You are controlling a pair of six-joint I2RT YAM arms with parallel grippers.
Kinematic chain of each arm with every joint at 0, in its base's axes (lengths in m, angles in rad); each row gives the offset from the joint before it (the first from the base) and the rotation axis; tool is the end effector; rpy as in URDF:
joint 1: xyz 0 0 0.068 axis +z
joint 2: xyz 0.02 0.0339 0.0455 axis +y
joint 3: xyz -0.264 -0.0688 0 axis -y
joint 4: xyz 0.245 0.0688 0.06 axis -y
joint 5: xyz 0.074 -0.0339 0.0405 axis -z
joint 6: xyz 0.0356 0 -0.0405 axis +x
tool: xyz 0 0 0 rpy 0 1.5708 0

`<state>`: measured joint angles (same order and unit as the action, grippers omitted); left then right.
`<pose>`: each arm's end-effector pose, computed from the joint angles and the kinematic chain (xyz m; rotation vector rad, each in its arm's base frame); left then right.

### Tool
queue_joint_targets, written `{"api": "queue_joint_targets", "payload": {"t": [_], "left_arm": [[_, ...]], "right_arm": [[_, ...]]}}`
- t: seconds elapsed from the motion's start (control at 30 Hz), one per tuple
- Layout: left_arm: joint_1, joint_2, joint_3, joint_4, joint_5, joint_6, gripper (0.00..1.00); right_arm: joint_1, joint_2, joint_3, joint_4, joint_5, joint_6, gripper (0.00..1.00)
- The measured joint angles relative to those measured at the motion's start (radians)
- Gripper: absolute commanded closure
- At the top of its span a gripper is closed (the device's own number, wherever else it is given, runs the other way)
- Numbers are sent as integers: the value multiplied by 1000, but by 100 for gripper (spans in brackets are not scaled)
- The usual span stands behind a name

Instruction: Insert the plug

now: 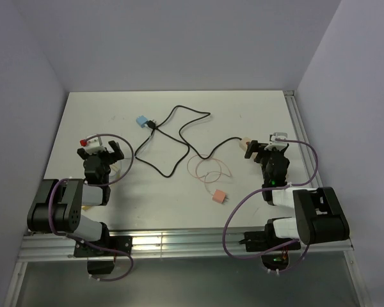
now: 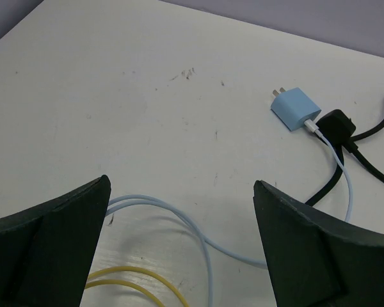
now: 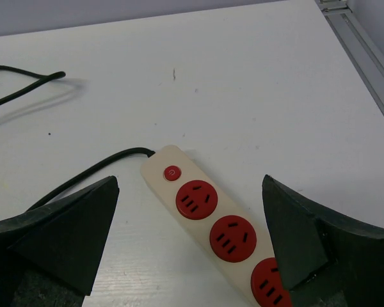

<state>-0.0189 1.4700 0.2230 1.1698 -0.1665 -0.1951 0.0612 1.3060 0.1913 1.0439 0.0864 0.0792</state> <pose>0.2371 0.0014 0.1546 -0.2708 1.6246 -0.0261 0.2216 0.0105 0.1670 0.0808 1.6395 0.0364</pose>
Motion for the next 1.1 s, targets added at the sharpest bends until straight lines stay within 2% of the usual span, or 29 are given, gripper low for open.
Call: {"api": "queue_joint_targets", "payload": {"t": [0.13, 0.27, 0.43, 0.57, 0.7, 0.83, 1.0, 1.1], "left_arm": [[0, -16, 5, -29, -9, 0, 0], [-6, -122, 68, -204, -60, -15, 0], [-46, -288, 158, -436, -218, -171, 1], [-73, -410, 175, -590, -238, -293, 0], [-77, -502, 218, -735, -188, -407, 1], [-79, -615, 266, -919, -163, -570, 1], [-79, -750, 306, -1040, -34, -648, 0], [-80, -831, 295, -1078, 16, -729, 1]], "right_arm": [[1, 0, 0, 2, 1, 0, 0], [2, 0, 0, 3, 0, 0, 0], [2, -1, 0, 4, 9, 0, 0], [14, -76, -16, -23, 64, 0, 0], [76, -304, 28, -247, 161, 40, 0], [134, -487, 194, -627, 173, 165, 0], [138, -649, 274, -901, -93, 275, 2], [138, -677, 281, -1032, -248, 306, 11]]}}
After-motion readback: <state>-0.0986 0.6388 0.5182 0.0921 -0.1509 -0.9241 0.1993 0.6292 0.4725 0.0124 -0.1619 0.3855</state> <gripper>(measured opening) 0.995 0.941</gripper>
